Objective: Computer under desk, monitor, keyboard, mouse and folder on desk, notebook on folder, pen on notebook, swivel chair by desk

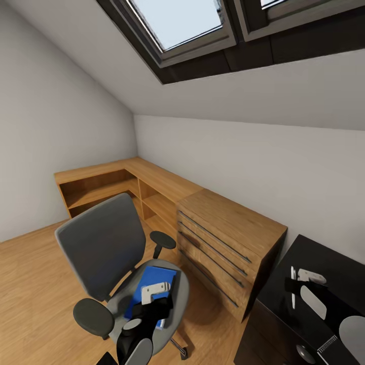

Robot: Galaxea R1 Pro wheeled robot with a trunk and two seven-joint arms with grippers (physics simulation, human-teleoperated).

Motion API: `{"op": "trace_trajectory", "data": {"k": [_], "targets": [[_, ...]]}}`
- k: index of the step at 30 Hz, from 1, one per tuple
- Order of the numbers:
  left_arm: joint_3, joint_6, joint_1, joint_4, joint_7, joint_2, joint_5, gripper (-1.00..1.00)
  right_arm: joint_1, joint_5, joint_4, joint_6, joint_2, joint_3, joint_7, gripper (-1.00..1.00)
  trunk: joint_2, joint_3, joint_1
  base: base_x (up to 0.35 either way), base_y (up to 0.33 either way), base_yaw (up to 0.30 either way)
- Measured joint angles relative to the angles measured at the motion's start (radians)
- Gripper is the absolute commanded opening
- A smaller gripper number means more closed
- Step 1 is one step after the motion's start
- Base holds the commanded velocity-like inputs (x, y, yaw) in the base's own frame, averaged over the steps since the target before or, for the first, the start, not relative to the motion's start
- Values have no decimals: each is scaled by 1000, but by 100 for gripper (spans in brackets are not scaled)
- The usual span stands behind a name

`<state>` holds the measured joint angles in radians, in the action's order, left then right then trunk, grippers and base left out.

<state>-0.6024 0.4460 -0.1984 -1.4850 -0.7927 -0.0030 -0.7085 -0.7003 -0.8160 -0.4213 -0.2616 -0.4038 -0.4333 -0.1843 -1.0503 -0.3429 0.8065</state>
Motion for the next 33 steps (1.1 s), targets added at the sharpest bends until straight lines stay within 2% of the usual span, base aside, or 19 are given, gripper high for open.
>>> {"op": "trace_trajectory", "data": {"k": [2,3,4,10,21,22,26,33], "targets": [[-1,-32,0,-2,-3,1,-1,100,0,0,0,-7,0,1,-1,-100,0,0,0,0,0,0],[-1,-83,0,-5,-7,1,-3,100,0,0,1,-33,0,1,-4,-100,0,0,0,0,0,0],[-1,-92,0,-6,-7,1,-3,100,0,0,0,-40,0,1,-5,-100,-7,-3,4,0,0,0],[-1,-106,0,-6,-9,1,-4,100,0,0,-1,-50,0,1,-8,-100,-49,-22,27,0,0,0],[-1,-106,0,-6,-8,1,-8,100,0,0,-1,-51,0,1,-9,-100,-49,-22,27,0,0,0],[-1,-106,0,-6,-8,1,-8,100,0,0,-1,-51,0,1,-9,100,-49,-22,27,0,0,0],[-1,-106,0,-6,-7,1,-9,100,0,-1,-1,-48,0,1,-8,100,-49,-22,27,0,0,0],[-25,-106,0,-6,-8,6,-10,100,0,-1,-1,-44,0,1,-8,100,0,0,0,0,0,0]]}}
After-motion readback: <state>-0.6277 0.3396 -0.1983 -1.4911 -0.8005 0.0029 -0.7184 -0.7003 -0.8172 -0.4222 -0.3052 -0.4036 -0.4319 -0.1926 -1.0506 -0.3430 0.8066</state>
